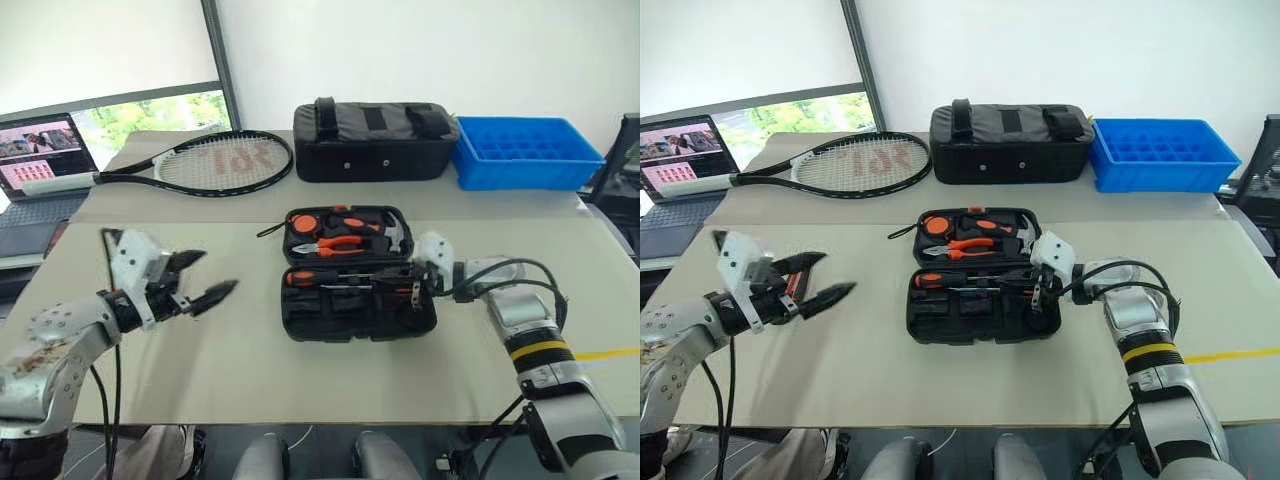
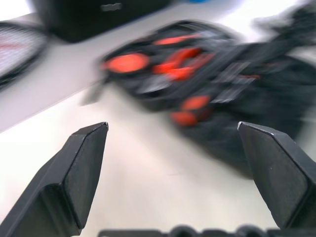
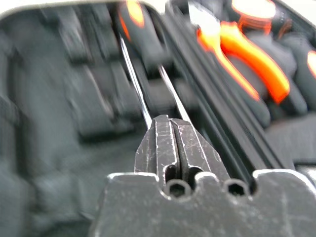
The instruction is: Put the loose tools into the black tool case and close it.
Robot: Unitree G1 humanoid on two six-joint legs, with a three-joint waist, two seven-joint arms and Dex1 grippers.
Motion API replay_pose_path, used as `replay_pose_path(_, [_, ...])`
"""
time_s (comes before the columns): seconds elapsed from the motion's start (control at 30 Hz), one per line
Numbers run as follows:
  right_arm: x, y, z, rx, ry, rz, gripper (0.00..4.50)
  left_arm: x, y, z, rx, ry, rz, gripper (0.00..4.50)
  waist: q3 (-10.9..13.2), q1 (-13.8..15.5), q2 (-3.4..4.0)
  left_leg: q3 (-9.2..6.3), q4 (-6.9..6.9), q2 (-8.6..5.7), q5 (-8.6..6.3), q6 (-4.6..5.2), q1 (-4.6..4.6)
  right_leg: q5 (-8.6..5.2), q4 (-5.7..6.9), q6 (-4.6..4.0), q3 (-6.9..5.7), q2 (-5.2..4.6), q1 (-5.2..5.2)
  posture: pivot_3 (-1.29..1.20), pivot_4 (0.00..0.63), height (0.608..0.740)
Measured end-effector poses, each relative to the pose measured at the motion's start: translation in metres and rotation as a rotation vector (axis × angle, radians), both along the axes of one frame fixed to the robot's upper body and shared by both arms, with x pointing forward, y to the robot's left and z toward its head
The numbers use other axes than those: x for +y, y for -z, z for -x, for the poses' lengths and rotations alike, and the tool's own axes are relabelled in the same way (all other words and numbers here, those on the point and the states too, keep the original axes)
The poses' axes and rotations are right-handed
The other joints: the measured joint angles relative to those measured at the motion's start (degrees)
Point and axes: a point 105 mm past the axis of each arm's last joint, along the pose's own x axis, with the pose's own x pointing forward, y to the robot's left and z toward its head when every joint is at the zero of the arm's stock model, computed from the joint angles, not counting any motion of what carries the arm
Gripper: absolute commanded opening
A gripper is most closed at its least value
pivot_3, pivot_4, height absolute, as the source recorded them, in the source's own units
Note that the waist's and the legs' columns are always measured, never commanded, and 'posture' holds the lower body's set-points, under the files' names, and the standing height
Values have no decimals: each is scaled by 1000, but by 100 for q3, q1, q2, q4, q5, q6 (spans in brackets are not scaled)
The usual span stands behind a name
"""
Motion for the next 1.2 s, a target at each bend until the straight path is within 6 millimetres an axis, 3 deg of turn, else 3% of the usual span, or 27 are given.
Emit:
replay_pose_path(0.17, [19,-53,31,-10,-133,-168,2935,50,15,-8,-9,-294,16,4500,1,12,-3,-41,-7,1,-1,-1,-1,0,-1,0,-13,-7,1,0,150,707])
replay_pose_path(0.33, [26,-55,47,18,-135,-210,4473,87,37,3,16,-416,-13,4500,2,18,-6,-37,-11,-4,-1,-2,-2,0,-4,0,-14,-31,-2,0,150,707])
replay_pose_path(0.43, [22,-58,51,17,-105,-247,4473,111,55,14,53,-472,-8,4500,3,17,-8,-31,-11,-5,-1,-2,-6,0,-4,0,-35,-75,-11,0,150,707])
replay_pose_path(0.6, [20,-58,60,8,-106,-264,4473,135,67,20,47,-541,-3,4500,3,26,-12,-19,-12,-5,-1,-2,-1,0,-7,-1,-99,-97,-11,0,150,707])
replay_pose_path(0.87, [17,-57,62,-15,-96,-270,4473,160,83,11,69,-605,32,4500,2,40,-18,-19,-16,-2,-1,-2,-4,4,-9,-7,-162,-114,-19,0,150,707])
replay_pose_path(1.07, [18,-61,65,-29,-109,-279,4473,174,100,18,157,-565,13,4500,2,17,-19,-6,-37,2,-1,-2,-3,7,-2,-13,-168,-118,-44,0,150,707])
replay_pose_path(1.2, [18,-62,66,-41,-123,-282,4500,172,100,11,173,-499,-3,3500,-2,39,-16,7,-44,-1,-1,-2,3,8,0,-13,-170,-125,-48,0,150,707])
